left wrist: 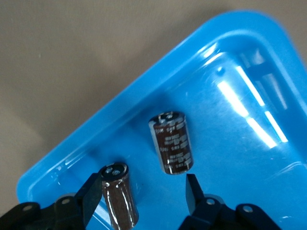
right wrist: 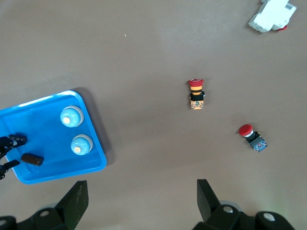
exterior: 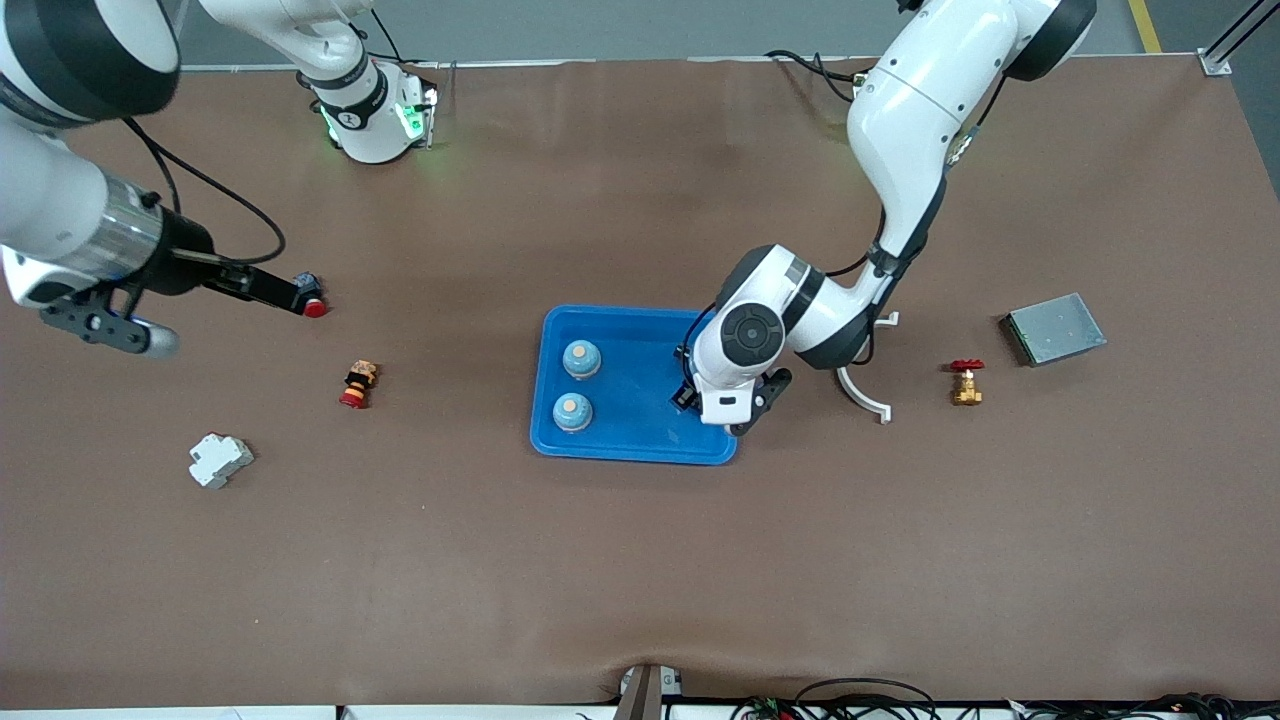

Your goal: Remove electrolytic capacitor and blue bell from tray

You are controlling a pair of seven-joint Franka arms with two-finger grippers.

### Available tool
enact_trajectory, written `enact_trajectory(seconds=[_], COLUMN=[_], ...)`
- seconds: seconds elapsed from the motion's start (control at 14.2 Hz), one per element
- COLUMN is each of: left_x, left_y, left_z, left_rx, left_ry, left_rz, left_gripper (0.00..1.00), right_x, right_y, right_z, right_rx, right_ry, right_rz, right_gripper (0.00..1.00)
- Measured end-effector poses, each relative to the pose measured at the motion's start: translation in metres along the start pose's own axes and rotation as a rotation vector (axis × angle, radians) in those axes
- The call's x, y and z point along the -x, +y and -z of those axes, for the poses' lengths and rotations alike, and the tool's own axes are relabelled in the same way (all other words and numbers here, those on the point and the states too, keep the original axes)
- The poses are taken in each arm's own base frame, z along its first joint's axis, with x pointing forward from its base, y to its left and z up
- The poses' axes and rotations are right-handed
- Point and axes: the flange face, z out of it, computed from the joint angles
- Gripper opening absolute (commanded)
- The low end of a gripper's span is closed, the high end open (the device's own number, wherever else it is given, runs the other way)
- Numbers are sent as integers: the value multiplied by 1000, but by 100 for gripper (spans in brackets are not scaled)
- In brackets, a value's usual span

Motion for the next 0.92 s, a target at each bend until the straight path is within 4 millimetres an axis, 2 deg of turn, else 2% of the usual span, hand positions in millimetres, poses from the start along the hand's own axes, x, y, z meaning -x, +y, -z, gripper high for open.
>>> enact_trajectory(seconds=[0.28,0.35,0.42,0.49,0.56,0.63,0.7,0.92], left_x=[10,11,12,14,16,17,18,18], left_y=[-4,-5,-6,-7,-8,-8,-8,-7], left_z=[-19,-22,-25,-29,-31,-31,-30,-29], left_rx=[-31,-36,-42,-49,-53,-52,-49,-44], left_ry=[0,1,0,3,11,21,31,47], left_rz=[34,41,41,36,30,26,24,13], left_gripper=[77,77,72,63,42,14,0,0], right_x=[-3,2,11,22,32,40,46,47], right_y=[-20,-32,-48,-68,-86,-99,-109,-129], right_z=[-31,-36,-42,-47,-51,-56,-63,-85], right_rx=[29,36,45,51,53,58,65,71], right_ry=[-51,-59,-61,-56,-47,-46,-52,-54], right_rz=[27,37,34,23,17,19,26,46], right_gripper=[100,100,100,100,100,100,100,100])
